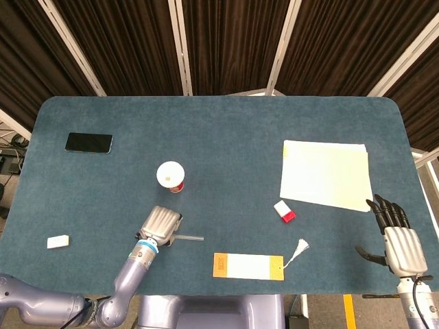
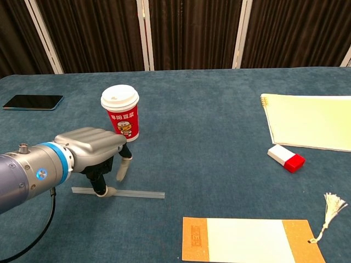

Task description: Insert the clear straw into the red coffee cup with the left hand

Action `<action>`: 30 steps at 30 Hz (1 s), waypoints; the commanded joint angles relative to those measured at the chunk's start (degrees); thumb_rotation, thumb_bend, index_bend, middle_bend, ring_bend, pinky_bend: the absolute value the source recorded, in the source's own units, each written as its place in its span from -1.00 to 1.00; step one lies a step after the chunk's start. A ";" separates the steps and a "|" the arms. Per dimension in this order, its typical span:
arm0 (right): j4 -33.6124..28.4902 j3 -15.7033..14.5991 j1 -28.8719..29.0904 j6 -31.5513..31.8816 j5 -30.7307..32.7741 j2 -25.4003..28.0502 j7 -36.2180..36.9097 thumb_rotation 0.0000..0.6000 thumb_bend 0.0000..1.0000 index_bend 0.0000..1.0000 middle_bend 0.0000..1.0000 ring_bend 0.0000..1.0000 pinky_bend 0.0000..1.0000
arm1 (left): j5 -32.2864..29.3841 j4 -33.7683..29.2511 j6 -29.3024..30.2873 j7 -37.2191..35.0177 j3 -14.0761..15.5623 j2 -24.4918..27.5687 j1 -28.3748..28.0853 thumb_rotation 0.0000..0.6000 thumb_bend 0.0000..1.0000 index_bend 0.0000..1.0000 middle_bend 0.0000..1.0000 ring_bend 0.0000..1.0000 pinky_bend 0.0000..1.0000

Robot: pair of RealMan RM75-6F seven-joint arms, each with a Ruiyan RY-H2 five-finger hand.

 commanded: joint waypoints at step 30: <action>-0.01 0.46 -0.28 0.58 0.17 -0.38 -0.19 1.00 -0.71 -0.88 -1.00 -1.00 -1.00 | -4.95 2.71 0.19 -1.55 2.07 -2.51 -4.30 1.00 -0.35 0.15 1.00 0.85 0.56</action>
